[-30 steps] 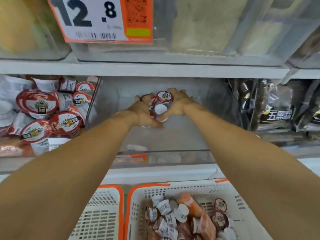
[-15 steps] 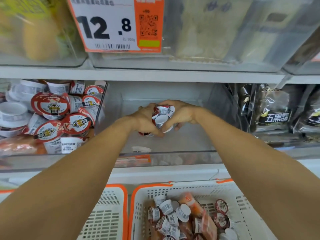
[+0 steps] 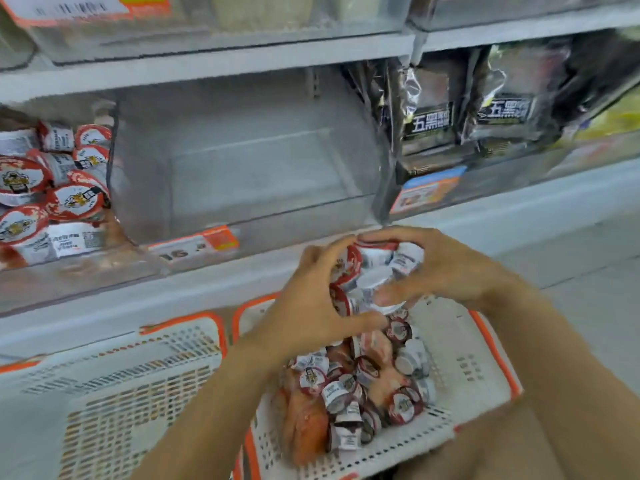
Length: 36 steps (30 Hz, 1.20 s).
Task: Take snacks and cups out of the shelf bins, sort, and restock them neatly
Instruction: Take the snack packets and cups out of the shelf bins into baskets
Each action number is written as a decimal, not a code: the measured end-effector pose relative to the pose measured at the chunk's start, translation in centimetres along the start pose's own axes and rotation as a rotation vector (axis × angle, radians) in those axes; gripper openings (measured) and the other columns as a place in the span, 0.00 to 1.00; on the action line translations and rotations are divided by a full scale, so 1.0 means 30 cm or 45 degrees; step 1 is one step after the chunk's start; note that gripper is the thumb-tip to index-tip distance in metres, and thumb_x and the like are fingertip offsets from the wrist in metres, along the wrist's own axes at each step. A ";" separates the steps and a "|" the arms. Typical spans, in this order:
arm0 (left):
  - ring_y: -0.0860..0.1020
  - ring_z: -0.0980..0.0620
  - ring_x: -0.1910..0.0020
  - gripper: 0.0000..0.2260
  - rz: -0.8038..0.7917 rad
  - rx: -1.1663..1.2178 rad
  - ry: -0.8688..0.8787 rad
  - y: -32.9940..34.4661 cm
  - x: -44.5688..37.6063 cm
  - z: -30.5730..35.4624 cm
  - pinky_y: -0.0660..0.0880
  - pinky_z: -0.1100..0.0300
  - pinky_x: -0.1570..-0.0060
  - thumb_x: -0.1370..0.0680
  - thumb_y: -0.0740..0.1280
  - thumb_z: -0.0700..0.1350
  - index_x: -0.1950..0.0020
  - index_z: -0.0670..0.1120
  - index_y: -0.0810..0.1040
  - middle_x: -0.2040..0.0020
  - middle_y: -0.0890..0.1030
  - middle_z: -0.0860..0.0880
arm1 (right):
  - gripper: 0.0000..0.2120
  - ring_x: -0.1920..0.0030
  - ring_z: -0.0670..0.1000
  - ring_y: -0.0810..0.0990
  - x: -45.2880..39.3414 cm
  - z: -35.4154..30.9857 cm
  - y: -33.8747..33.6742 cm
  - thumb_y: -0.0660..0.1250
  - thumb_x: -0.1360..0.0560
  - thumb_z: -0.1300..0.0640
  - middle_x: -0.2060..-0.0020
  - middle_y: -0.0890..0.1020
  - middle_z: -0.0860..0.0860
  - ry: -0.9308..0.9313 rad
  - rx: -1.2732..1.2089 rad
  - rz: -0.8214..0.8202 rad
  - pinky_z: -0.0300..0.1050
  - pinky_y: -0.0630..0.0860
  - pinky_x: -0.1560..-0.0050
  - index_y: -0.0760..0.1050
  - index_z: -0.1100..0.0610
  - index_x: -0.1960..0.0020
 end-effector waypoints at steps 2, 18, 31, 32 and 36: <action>0.67 0.58 0.33 0.46 -0.154 0.039 -0.141 0.189 0.021 -0.079 0.67 0.62 0.34 0.36 0.77 0.66 0.24 0.64 0.57 0.29 0.64 0.56 | 0.35 0.46 0.53 0.85 0.029 0.187 0.006 0.86 0.40 0.57 0.36 0.79 0.45 0.264 0.007 -0.044 0.53 0.84 0.53 0.79 0.40 0.37; 0.72 0.50 0.33 0.34 0.002 0.065 -0.722 0.411 0.232 -0.387 0.71 0.53 0.33 0.26 0.73 0.57 0.24 0.51 0.64 0.28 0.70 0.49 | 0.36 0.45 0.48 0.81 0.002 0.468 0.187 0.80 0.34 0.53 0.37 0.79 0.48 0.339 0.716 -0.256 0.53 0.79 0.39 0.70 0.47 0.28; 0.78 0.61 0.60 0.04 1.280 -0.147 -0.302 -0.562 0.490 -0.121 0.74 0.60 0.55 0.22 0.69 0.44 0.56 0.51 0.81 0.60 0.81 0.58 | 0.16 0.52 0.43 0.82 -0.119 -0.451 0.616 0.70 0.26 0.69 0.49 0.82 0.48 -0.780 0.306 -0.003 0.38 0.79 0.49 0.79 0.52 0.45; 0.79 0.57 0.58 0.03 1.319 -0.189 -0.294 -0.626 0.498 -0.121 0.74 0.59 0.54 0.22 0.69 0.45 0.56 0.50 0.80 0.58 0.81 0.57 | 0.16 0.50 0.42 0.81 -0.151 -0.506 0.657 0.70 0.26 0.67 0.47 0.80 0.47 -0.826 0.391 0.030 0.39 0.79 0.48 0.79 0.51 0.43; 0.73 0.40 0.38 0.21 1.282 -0.414 -0.381 -0.852 0.489 -0.177 0.73 0.46 0.39 0.30 0.68 0.57 0.42 0.46 0.79 0.41 0.75 0.40 | 0.24 0.40 0.52 0.76 -0.311 -0.669 0.795 0.72 0.26 0.57 0.39 0.68 0.51 -0.901 0.864 0.054 0.37 0.68 0.37 0.72 0.50 0.31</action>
Point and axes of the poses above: each hand's wrist, its own x-axis away from the middle knuckle, its own y-axis out of the palm, z = x × y, the point moved 2 cm from there along -x, towards the middle knuckle
